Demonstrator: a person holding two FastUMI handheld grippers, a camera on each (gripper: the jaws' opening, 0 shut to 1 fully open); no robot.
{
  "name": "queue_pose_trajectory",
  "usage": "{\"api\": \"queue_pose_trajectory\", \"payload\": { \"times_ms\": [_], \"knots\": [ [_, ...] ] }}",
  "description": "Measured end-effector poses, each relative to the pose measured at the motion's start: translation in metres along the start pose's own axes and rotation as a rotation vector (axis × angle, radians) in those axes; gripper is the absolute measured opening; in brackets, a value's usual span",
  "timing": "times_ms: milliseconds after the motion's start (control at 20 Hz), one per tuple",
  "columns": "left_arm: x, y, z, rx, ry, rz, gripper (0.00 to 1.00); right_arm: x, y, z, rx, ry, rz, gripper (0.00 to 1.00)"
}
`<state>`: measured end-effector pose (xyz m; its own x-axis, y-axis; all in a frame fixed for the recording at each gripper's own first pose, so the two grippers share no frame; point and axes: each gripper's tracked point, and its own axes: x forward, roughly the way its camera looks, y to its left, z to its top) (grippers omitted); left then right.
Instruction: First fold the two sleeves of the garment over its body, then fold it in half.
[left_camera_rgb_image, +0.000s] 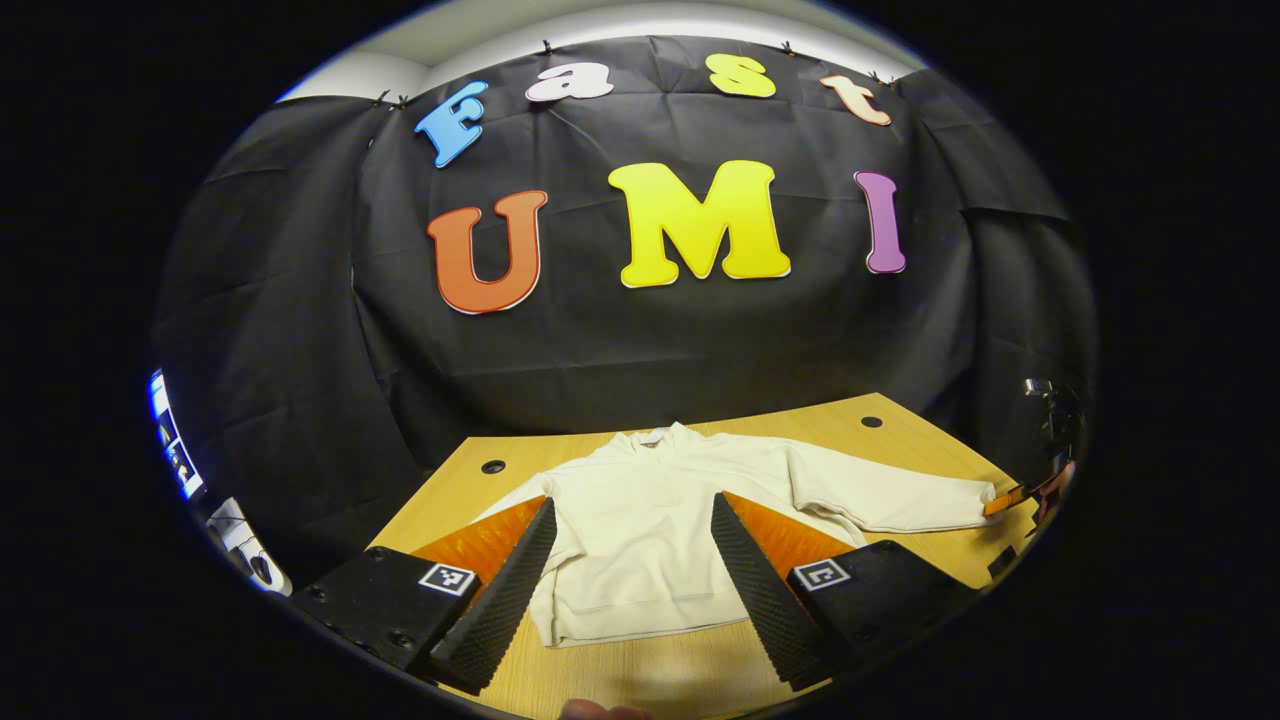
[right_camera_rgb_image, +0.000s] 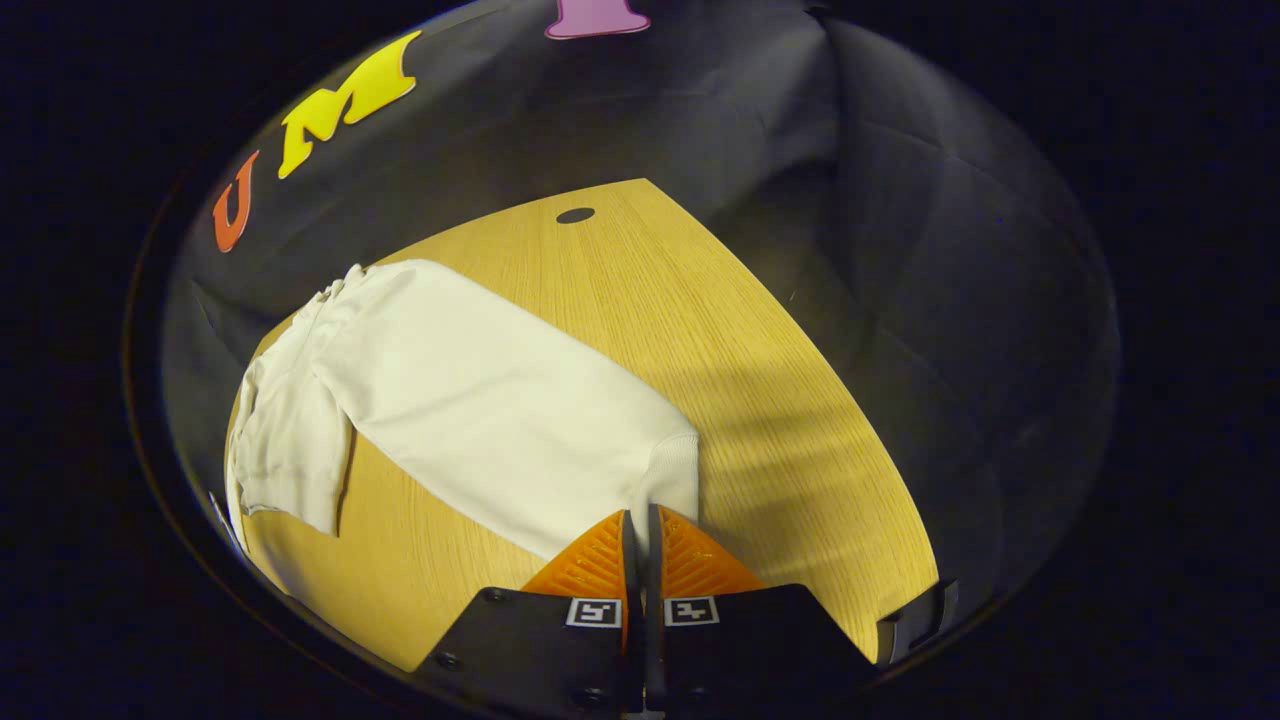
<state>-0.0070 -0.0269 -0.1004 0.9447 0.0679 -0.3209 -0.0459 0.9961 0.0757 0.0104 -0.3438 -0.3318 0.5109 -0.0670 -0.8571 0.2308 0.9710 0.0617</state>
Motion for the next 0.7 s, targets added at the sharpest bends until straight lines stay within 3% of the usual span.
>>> {"api": "queue_pose_trajectory", "payload": {
  "times_ms": [450, 700],
  "knots": [
    [0.003, 0.044, -0.006, -0.026, -0.022, 0.027, 0.99, -0.094, 0.083, 0.132, -0.001, -0.28, 0.124, 0.0],
    [-0.003, 0.089, -0.015, -0.039, -0.033, 0.083, 0.99, -0.142, 0.166, 0.234, -0.102, -0.428, 0.204, 0.0]
  ]
}}
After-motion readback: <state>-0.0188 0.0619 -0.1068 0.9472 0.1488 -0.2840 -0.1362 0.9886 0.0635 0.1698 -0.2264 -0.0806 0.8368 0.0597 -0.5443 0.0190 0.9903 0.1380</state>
